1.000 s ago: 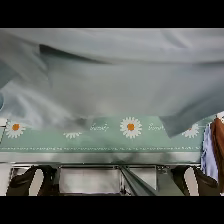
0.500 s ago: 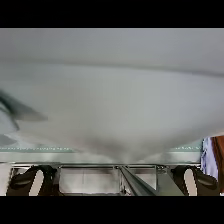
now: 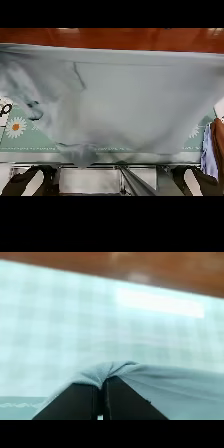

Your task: Fold the shirts.

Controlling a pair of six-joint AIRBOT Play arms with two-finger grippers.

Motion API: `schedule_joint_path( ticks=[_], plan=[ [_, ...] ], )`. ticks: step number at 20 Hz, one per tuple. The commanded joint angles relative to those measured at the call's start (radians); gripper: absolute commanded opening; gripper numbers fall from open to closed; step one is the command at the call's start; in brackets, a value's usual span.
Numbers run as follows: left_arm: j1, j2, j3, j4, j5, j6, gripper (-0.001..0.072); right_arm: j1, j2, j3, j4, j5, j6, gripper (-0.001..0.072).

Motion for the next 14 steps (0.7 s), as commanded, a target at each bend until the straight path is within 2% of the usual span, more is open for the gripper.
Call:
schedule_joint_path(
  ticks=[1,4,7,10,14],
  plan=[
    [-0.005,-0.282,-0.018,-0.188,0.105,0.089,0.002,0.001,-0.212,-0.135,0.127,-0.146,-0.092,0.003],
    [-0.029,-0.52,-0.014,-0.275,0.24,0.125,0.002,0.001,-0.478,-0.132,0.303,-0.224,-0.205,0.003],
    [-0.038,-0.74,0.071,-0.304,0.375,0.124,0.002,0.001,-0.723,-0.064,0.423,-0.313,-0.256,0.003],
    [-0.042,-0.924,0.193,-0.379,0.419,0.124,0.002,0.009,-0.929,0.071,0.464,-0.325,-0.243,0.003],
    [-0.064,-1.089,0.324,-0.386,0.421,0.116,0.002,0.071,-1.106,0.214,0.459,-0.385,-0.199,0.003]
  ],
)
